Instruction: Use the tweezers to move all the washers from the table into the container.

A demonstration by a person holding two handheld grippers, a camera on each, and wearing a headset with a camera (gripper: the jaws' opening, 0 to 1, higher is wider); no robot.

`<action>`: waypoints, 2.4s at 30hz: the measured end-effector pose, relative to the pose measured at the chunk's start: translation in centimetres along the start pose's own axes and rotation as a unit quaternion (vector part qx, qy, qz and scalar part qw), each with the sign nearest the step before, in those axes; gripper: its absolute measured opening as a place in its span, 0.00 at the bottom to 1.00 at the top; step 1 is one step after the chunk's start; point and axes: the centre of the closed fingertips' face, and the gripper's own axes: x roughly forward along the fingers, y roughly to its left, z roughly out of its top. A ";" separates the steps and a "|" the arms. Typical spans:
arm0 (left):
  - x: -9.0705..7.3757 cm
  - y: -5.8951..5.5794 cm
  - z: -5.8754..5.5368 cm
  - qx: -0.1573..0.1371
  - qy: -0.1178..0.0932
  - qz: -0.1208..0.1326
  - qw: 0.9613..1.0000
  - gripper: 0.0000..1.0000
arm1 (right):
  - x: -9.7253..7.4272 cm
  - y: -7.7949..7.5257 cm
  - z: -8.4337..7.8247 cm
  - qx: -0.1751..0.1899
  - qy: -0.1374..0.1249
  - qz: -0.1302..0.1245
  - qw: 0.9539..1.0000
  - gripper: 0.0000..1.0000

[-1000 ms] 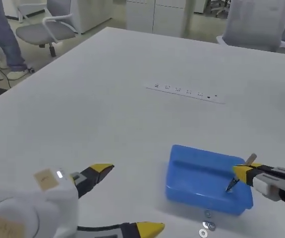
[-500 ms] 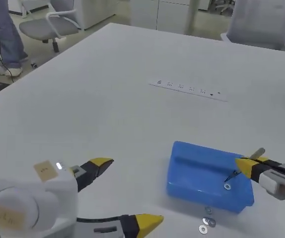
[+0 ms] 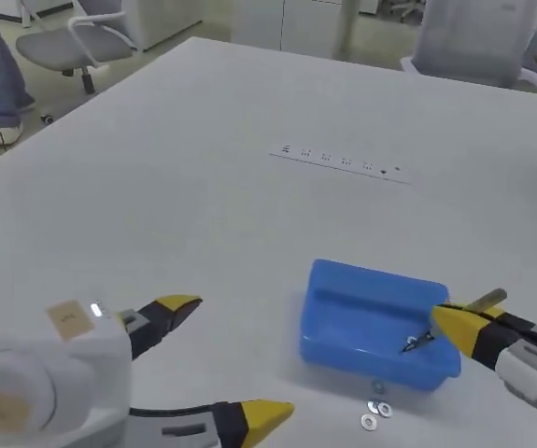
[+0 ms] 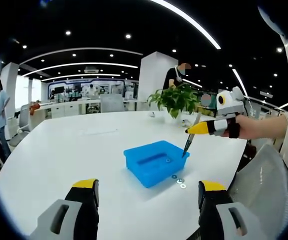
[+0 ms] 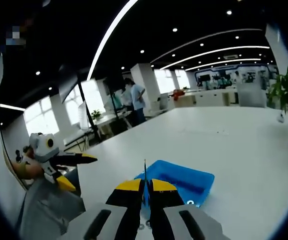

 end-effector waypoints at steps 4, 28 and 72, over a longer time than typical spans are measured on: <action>0.0 0.0 0.0 0.000 0.001 0.000 1.000 0.83 | 0.5 0.1 -2.8 0.000 0.034 0.005 0.999 0.02; 0.0 0.0 -0.3 0.001 0.008 0.000 1.000 0.82 | 1.7 -0.3 -6.4 -0.047 0.086 0.013 0.995 0.02; 0.1 -0.3 -0.6 0.007 0.017 -0.008 1.000 0.81 | 2.3 0.0 -6.9 -0.065 0.114 0.024 0.991 0.02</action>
